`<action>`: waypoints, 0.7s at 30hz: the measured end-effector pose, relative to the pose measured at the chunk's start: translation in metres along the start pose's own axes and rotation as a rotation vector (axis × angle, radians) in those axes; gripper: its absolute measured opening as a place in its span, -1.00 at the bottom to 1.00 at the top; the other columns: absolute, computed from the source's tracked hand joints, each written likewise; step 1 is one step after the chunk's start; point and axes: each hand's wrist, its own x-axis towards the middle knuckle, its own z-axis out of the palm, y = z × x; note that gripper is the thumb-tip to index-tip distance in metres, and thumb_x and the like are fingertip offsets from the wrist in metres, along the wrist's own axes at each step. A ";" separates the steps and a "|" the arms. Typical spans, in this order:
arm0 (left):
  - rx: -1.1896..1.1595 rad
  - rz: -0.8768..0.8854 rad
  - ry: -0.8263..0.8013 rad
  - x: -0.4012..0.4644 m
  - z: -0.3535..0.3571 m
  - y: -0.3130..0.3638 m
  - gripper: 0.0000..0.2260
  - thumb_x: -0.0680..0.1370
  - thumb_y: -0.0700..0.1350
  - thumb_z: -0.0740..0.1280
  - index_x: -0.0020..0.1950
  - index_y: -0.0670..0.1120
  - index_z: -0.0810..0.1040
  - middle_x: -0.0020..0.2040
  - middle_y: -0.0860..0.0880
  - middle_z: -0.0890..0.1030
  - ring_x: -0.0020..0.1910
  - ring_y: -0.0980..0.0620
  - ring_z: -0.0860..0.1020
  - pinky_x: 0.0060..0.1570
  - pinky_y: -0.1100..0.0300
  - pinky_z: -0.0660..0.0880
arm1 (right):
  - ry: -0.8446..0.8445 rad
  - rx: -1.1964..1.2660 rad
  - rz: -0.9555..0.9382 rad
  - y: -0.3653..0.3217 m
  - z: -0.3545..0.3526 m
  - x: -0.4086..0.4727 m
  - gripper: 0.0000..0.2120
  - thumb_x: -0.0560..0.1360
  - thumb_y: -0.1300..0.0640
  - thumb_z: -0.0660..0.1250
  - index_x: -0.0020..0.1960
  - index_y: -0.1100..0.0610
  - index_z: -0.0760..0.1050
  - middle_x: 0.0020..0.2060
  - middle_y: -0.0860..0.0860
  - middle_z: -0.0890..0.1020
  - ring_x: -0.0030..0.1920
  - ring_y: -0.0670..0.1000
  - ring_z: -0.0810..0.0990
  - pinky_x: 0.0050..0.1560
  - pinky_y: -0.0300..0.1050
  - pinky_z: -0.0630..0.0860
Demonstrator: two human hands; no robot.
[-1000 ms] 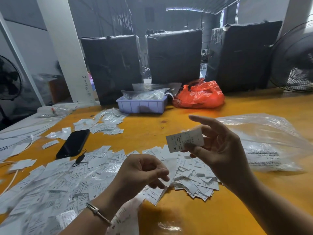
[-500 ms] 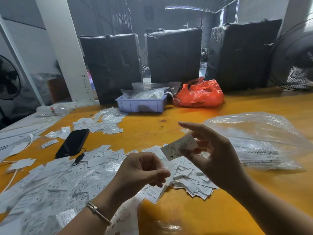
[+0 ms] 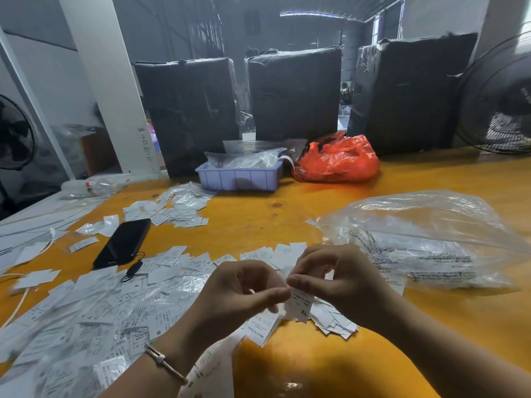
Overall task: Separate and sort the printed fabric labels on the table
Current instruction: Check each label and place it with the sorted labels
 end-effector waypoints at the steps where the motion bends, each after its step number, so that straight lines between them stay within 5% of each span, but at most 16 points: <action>1: 0.031 0.014 0.008 0.000 0.000 0.000 -0.79 0.43 0.07 0.48 -0.17 -0.07 0.66 -0.26 -0.07 0.68 -0.28 0.01 0.65 -0.33 0.19 0.53 | -0.010 -0.018 0.003 0.000 0.000 0.000 -0.95 0.41 0.19 0.48 -0.23 0.11 0.69 -0.33 -0.07 0.64 -0.32 -0.14 0.55 -0.32 -0.21 0.45; 8: 0.028 0.037 0.055 -0.002 0.000 0.000 -0.84 0.44 -0.08 0.42 -0.12 -0.16 0.67 -0.28 -0.07 0.69 -0.35 -0.02 0.66 -0.35 0.25 0.56 | 0.001 0.004 0.023 -0.001 -0.001 -0.001 -0.95 0.40 0.23 0.49 -0.24 0.14 0.68 -0.34 -0.06 0.64 -0.32 -0.16 0.54 -0.32 -0.26 0.43; 12: 0.016 0.046 0.061 -0.002 0.002 0.001 -0.84 0.45 -0.09 0.41 -0.12 -0.18 0.67 -0.27 -0.08 0.70 -0.37 -0.03 0.67 -0.38 0.25 0.54 | 0.025 0.108 0.071 0.001 -0.005 -0.001 -0.91 0.37 0.25 0.51 -0.30 0.12 0.67 -0.37 0.03 0.65 -0.34 -0.03 0.56 -0.30 -0.07 0.47; 17: 0.026 0.082 0.069 -0.002 0.001 0.002 -0.86 0.46 -0.11 0.41 -0.10 -0.16 0.69 -0.25 -0.06 0.71 -0.34 -0.03 0.68 -0.36 0.26 0.55 | 0.008 0.114 0.065 0.001 -0.007 -0.001 -0.88 0.38 0.23 0.50 -0.31 0.10 0.65 -0.39 0.01 0.63 -0.35 -0.08 0.52 -0.31 -0.18 0.45; 21: 0.007 0.089 0.090 -0.003 -0.001 0.001 -0.86 0.42 -0.12 0.46 -0.13 -0.18 0.68 -0.28 -0.10 0.70 -0.34 -0.06 0.68 -0.34 0.19 0.59 | 0.118 0.092 0.007 -0.003 -0.013 -0.001 -0.92 0.40 0.31 0.46 -0.21 0.17 0.68 -0.30 0.01 0.67 -0.25 0.02 0.62 -0.21 -0.02 0.56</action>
